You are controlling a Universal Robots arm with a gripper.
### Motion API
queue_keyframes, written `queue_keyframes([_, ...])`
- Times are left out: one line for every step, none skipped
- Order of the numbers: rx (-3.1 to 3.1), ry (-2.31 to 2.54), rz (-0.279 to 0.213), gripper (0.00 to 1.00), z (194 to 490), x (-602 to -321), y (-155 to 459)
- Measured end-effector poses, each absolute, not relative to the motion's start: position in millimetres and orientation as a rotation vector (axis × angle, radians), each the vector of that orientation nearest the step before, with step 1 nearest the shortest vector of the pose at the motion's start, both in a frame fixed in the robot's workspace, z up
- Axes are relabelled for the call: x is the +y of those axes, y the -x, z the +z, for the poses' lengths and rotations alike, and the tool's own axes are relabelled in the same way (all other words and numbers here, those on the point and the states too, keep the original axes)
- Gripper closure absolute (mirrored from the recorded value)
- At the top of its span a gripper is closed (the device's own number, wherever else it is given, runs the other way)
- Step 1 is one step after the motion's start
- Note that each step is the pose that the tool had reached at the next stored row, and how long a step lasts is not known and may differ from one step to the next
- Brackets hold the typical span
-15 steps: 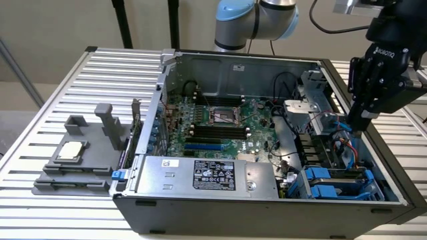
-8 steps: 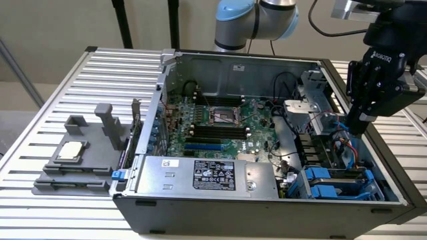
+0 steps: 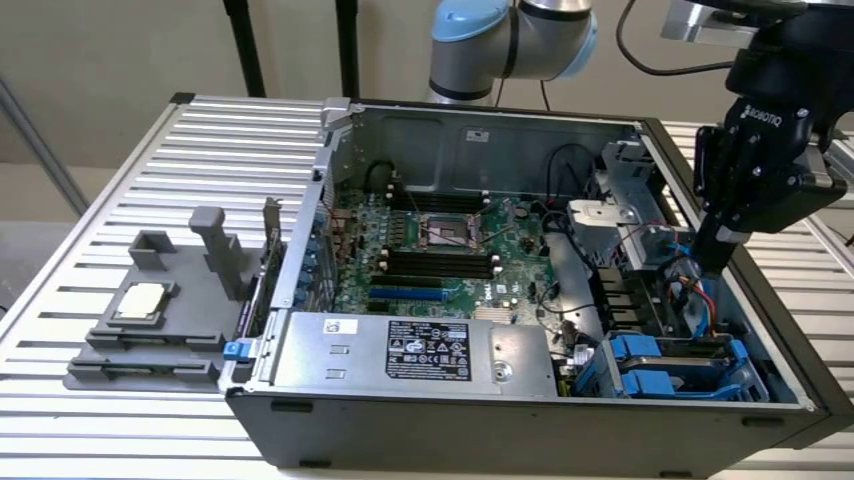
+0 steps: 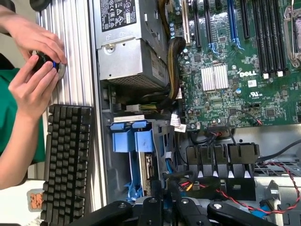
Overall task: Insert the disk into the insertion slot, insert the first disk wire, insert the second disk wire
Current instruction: 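Insert the second disk wire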
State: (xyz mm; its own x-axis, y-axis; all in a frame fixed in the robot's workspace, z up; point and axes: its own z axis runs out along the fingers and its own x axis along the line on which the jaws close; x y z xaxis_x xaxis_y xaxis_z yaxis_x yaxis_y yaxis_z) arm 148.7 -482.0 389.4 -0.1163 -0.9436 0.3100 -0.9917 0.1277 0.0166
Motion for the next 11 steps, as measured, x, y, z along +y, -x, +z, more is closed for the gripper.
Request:
queue_keyframes([-2.16, -1.905, 0.285, 0.84, 389.2, -482.0, -148.8])
queue_keyframes([-2.159, -1.904, 0.286, 0.84, 388.9, -482.0, -148.8])
queue_keyframes([-2.159, -1.904, 0.287, 0.84, 388.8, -482.0, -148.8])
queue_keyframes([-2.159, -1.904, 0.287, 0.84, 388.9, -482.0, -148.7])
queue_keyframes([-2.159, -1.904, 0.287, 0.84, 388.8, -482.0, -148.6])
queue_keyframes([-2.159, -1.904, 0.286, 0.84, 388.6, -482.0, -148.2])
queue_keyframes([-2.159, -1.904, 0.287, 0.84, 388.6, -482.2, -147.4])
queue_keyframes([-2.159, -1.904, 0.287, 0.84, 388.6, -483.0, -146.0])
queue_keyframes([-2.161, -1.905, 0.286, 0.84, 388.7, -484.7, -144.7])
queue_keyframes([-2.165, -1.909, 0.279, 0.84, 388.7, -487.1, -144.3])
queue_keyframes([-2.17, -1.914, 0.27, 0.84, 388.7, -489.2, -144.0])
